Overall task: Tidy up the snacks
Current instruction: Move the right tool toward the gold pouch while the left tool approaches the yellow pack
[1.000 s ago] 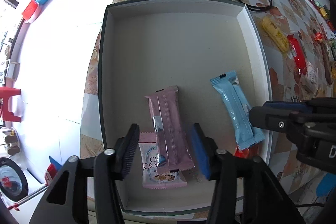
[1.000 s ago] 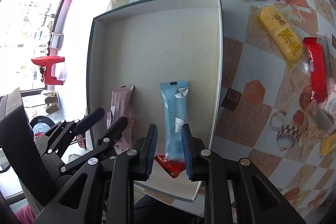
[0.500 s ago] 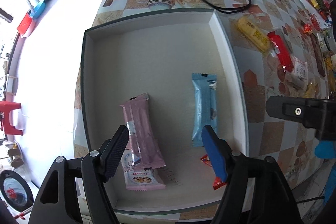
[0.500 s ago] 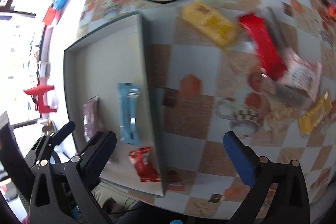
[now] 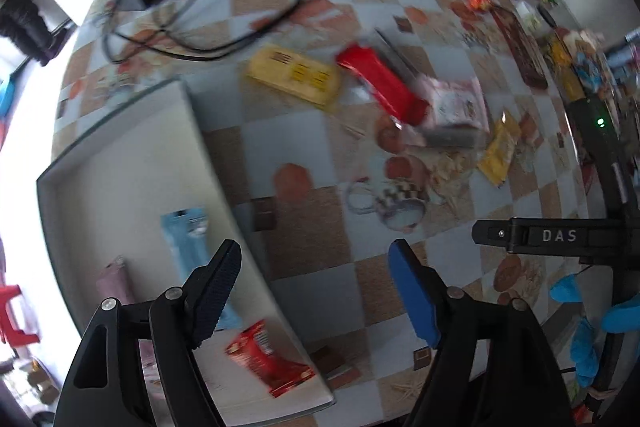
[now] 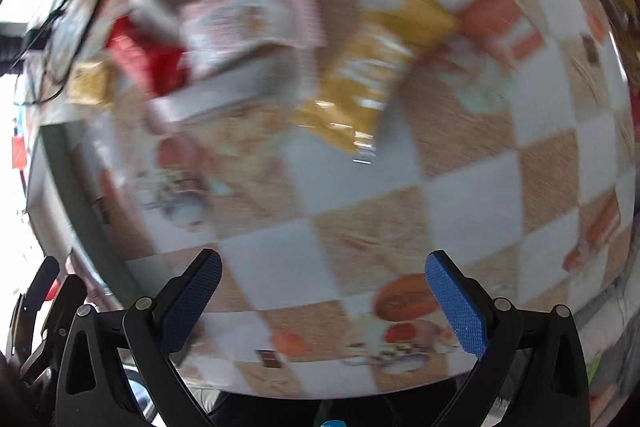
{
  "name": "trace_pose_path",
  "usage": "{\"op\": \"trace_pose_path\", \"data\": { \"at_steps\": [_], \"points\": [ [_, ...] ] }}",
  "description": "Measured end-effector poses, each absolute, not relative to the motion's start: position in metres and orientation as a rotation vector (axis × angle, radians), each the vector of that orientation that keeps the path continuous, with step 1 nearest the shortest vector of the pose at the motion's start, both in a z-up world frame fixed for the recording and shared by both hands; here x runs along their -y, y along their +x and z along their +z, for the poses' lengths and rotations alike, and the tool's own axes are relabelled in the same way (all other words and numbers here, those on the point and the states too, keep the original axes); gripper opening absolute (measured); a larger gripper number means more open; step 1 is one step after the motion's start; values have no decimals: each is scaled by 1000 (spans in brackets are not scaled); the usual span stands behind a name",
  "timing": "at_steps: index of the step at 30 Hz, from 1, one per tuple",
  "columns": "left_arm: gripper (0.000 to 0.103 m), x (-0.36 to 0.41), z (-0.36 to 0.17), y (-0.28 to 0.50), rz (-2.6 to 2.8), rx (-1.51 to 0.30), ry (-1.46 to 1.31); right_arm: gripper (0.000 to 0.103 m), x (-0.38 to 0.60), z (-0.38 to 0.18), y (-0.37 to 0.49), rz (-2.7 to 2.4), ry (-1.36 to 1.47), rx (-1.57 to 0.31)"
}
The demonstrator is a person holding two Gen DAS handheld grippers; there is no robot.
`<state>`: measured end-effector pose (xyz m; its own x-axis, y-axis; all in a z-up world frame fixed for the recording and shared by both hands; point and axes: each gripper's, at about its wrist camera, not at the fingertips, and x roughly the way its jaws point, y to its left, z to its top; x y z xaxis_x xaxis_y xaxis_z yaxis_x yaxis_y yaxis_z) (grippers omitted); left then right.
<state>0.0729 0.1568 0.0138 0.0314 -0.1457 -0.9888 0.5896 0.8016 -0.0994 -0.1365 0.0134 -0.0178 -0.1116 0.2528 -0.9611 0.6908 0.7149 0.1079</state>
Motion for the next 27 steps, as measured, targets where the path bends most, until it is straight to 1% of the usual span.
{"op": "trace_pose_path", "data": {
  "at_steps": [5, 7, 14, 16, 19, 22, 27],
  "points": [
    [79, -148, -26, 71, -524, -1547, 392, 102, 9, -19, -157, -478, 804, -1679],
    [79, -152, -31, 72, -514, -1566, 363, 102, 20, -18, -163, -489, 818, -1669],
    [79, -163, -34, 80, -404, -1560, 390, 102, 69, -19, -162, -518, 872, -1627],
    [79, -164, -33, 86, -395, -1580, 349, 102, 85, -18, -154, -526, 878, -1601],
    [79, -159, -24, 103, -371, -1566, 288, 102, 110, -15, -139, -557, 889, -1564],
    [79, -152, -16, 130, -327, -1565, 165, 102, 129, -15, -128, -578, 913, -1528],
    [80, -149, -18, 176, -200, -1587, -30, 102, 149, -22, -112, -586, 884, -1548]
  ]
}}
